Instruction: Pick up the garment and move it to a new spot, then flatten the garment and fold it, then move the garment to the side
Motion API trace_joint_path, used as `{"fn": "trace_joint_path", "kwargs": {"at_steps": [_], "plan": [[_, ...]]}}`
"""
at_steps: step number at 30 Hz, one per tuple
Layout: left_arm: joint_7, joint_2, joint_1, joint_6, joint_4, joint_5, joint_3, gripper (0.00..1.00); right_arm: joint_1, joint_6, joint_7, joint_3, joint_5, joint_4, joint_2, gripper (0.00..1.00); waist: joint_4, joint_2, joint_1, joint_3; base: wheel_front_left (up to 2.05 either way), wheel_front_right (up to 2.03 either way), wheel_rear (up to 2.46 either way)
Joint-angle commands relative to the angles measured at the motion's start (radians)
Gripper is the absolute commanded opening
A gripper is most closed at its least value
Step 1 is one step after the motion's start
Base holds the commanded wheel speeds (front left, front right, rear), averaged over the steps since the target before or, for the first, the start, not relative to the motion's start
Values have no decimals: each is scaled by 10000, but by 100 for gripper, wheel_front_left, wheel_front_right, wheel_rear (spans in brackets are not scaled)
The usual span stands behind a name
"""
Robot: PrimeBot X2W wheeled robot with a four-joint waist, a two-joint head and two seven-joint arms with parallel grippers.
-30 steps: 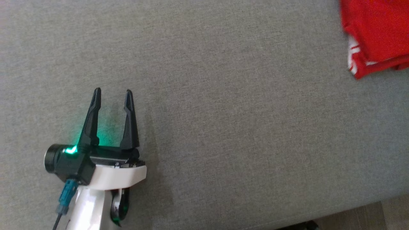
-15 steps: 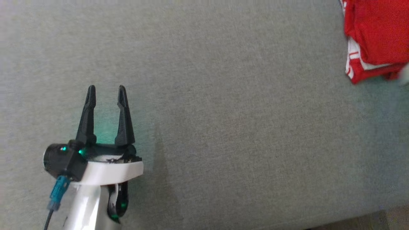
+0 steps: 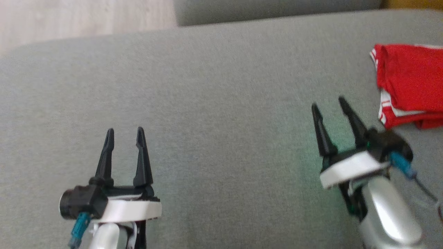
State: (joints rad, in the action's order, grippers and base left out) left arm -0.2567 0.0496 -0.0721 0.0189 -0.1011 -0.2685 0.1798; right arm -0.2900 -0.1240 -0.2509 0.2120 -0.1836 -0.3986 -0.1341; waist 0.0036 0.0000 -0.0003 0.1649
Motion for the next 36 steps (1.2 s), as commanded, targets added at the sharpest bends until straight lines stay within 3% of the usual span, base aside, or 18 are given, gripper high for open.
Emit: {"fn": "trace_joint_path", "kwargs": {"at_steps": [1, 10, 31, 32, 36], "plan": [[-51, 6, 10, 93, 267, 137, -278, 100, 412, -67, -106, 33, 108, 567, 167, 100, 451, 0, 3, -708, 0, 0, 0], [-51, 6, 852, 285, 276, 403, -430, 100, 2095, -67, -107, -457, 567, 1352, 643, 100, 473, 0, 3, -1503, 0, 0, 0], [-51, 6, 907, 169, 119, 777, -285, 100, 2038, -67, -108, -780, 678, 1340, 801, 100, 226, 0, 3, -1287, 0, 0, 0], [0, 19, 1245, 160, -175, 697, 9, 0, 2413, 0, 0, -1013, 616, 1046, 738, 0, 225, 0, 4, -1283, 0, 0, 0], [19, 18, 1330, 142, -549, 541, 21, 0, 2547, 3, 33, -992, 456, 702, 739, 0, 215, 0, 3, -1289, 0, 0, 0]]}}
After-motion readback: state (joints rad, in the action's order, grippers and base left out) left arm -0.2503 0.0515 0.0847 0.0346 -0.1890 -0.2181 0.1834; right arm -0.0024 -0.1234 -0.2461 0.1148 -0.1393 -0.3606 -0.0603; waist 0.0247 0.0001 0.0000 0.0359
